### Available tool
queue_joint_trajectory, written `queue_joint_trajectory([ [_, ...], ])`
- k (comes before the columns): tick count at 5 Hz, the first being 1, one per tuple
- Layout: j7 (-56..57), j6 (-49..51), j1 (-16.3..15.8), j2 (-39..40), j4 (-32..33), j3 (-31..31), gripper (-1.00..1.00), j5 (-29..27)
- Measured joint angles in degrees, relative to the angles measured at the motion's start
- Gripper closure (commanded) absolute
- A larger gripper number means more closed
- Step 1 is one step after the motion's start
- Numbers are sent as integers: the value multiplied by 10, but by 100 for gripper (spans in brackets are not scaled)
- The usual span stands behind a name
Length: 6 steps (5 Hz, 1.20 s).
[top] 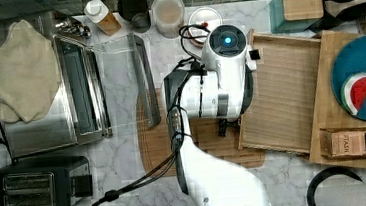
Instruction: Close the drawer.
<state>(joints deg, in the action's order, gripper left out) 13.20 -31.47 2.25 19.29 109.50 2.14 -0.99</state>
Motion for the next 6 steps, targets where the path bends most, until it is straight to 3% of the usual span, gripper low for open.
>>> queue_joint_trajectory([
  [3,165,-49,2,-11,3,-4,100,-4],
  [4,190,-53,3,-4,-1,-4,100,-33],
  [6,190,-72,17,16,8,-12,100,-37],
])
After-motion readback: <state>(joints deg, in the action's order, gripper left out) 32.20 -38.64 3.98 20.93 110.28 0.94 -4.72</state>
